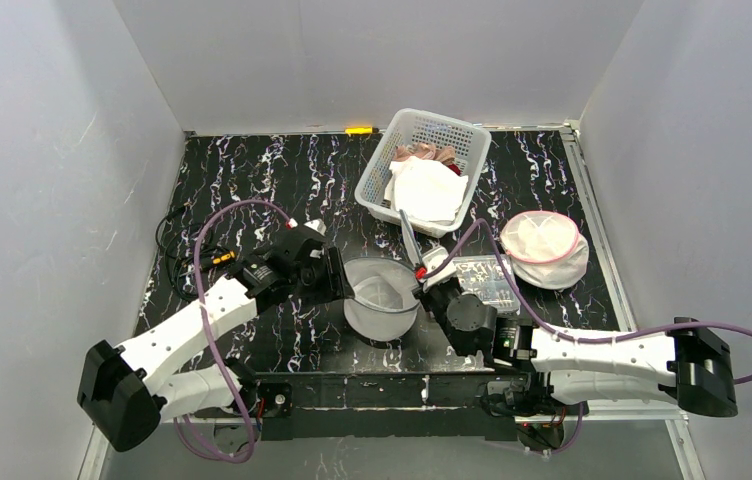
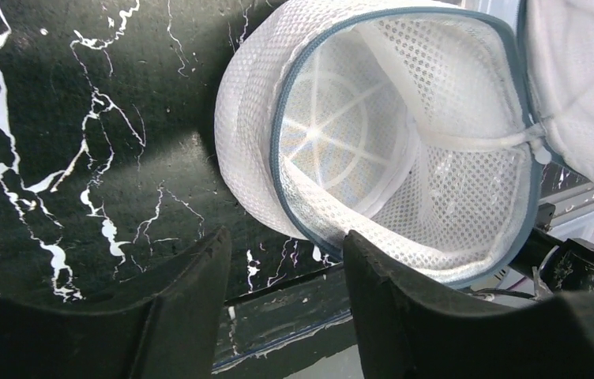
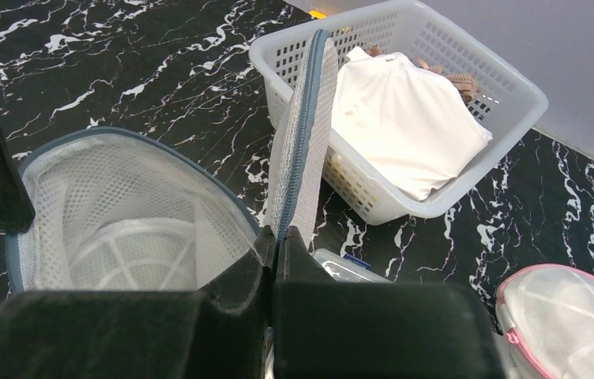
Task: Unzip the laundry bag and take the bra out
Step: Adjust the laundry bag at the center of the board, then close the laundry bag at the center of the board.
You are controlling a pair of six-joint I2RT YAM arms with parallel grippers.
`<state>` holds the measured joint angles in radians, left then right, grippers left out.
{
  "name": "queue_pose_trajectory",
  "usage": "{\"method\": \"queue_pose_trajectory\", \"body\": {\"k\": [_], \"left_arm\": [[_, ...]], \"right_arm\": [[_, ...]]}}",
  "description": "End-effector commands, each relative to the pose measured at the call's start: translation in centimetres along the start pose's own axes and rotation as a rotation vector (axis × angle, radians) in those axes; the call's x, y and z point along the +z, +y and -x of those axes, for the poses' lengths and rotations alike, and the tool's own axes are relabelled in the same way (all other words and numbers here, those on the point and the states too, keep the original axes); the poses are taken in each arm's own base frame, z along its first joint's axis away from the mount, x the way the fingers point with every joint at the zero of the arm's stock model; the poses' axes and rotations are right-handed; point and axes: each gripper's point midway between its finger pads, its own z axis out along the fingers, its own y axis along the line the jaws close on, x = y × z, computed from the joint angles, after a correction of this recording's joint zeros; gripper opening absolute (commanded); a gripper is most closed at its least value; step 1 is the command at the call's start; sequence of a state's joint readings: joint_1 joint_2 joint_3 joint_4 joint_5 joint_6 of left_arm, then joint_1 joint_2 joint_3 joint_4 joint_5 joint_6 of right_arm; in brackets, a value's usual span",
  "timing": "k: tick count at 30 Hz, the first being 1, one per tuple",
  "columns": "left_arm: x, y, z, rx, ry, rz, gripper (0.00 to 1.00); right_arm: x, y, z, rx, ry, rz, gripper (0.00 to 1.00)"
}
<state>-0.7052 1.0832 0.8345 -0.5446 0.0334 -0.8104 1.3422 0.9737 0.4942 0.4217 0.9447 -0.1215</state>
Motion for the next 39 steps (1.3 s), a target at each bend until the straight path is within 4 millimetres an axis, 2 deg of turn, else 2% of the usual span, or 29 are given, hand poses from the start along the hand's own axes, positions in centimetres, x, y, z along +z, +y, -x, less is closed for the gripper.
{"method": "queue_pose_trajectory", "body": {"k": [1,3,9,17,21,25,29,34,39], "left_arm": [[1.1,0.6,-1.0,-0.01,0.038,0.024,0.5],[1.6,0.6,-0.6,0.001,0.027,0.033,0.43],[2.1,1.0,1.1,0.074,-0.022,0.085,0.0],[0.0,-1.1,4.9,0.213,-0.143,0.042,0.0],[0.1,-1.3,5.9,0.248,-0.189,0.034,0.0],[1.5,1.0,5.1,0.236,-0.157,0.125,0.0],[2.5,2.7,3.8,0.203,-0.134,0.162,0.0],[2.3,3.0,3.3,0.185,-0.137,0.154,0.0],[2.0,2.9,3.4,0.18,-0.139,0.15,0.0]], "right_arm": [[-0.5,-0.3,1.4,0.01,-0.041,-0.008,0.01],[-0.8,0.0,1.4,-0.006,-0.039,0.006,0.01],[-1.5,0.4,2.2,-0.063,-0.065,0.042,0.01],[-1.6,-0.4,6.0,-0.198,-0.154,0.043,0.01],[-1.3,0.1,7.3,-0.303,-0.182,0.065,0.01],[-0.8,1.2,6.3,-0.411,-0.169,0.087,0.01],[-0.6,3.1,4.0,-0.532,-0.142,0.122,0.01],[-0.8,5.3,1.3,-0.709,-0.125,0.152,0.01],[-1.4,6.8,-0.3,-0.761,-0.13,0.213,0.01]]}}
